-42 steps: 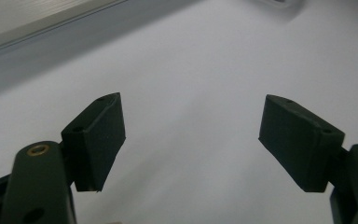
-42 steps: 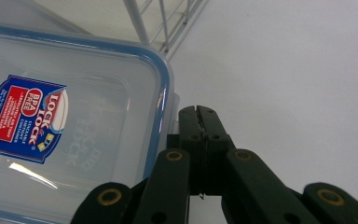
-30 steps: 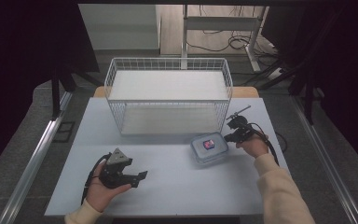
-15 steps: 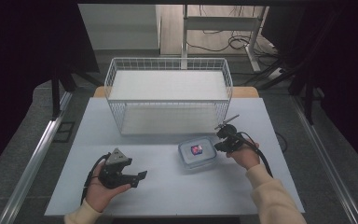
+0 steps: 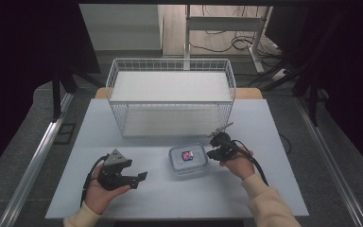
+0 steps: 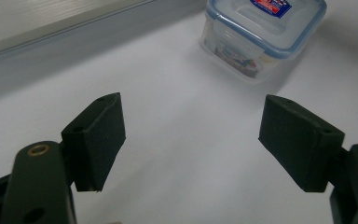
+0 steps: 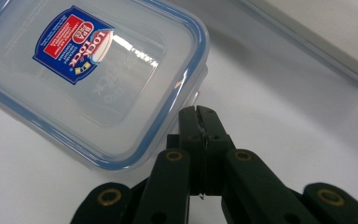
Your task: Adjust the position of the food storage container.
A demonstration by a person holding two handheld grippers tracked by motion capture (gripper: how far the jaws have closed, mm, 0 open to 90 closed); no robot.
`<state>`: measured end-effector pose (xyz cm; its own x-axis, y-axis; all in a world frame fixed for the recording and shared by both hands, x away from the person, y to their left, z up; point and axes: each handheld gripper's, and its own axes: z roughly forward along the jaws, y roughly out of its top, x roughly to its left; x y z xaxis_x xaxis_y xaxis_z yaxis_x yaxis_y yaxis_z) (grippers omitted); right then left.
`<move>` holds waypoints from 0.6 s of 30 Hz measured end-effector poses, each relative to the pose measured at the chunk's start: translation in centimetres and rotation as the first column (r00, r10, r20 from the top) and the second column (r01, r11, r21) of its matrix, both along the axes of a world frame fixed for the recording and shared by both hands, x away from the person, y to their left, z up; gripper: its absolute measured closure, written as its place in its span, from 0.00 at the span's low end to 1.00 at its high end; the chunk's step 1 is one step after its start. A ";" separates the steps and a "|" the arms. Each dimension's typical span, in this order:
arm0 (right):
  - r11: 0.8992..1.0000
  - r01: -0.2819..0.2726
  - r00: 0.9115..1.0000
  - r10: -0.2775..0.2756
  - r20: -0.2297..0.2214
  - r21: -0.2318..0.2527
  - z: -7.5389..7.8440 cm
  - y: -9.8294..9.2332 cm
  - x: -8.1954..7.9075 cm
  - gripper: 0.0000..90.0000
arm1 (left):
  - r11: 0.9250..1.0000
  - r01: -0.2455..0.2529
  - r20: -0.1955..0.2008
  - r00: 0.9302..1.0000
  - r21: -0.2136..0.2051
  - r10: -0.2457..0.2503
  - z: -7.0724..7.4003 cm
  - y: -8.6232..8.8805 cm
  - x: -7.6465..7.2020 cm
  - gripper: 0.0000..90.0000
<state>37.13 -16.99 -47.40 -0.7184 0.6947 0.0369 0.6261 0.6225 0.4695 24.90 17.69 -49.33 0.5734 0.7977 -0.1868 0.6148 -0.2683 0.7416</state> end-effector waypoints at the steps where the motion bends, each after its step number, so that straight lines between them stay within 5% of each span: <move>1: 1.000 -0.008 1.000 0.008 -0.001 0.005 -0.1 0.3 -0.3 1.00 | 1.000 0.001 -0.001 1.000 -0.005 -0.001 0.0 0.0 0.0 0.25; 18: 0.993 -0.110 0.994 0.110 -0.012 0.040 -0.3 2.9 -2.2 1.00 | 1.000 -0.003 -0.002 1.000 -0.003 0.003 0.0 0.1 0.0 0.25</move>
<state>34.89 -14.12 -47.68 -0.7895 0.6095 0.0726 0.5615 0.6693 0.4865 24.86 17.79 -49.36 0.5709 0.7988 -0.1897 0.6167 -0.2647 0.7414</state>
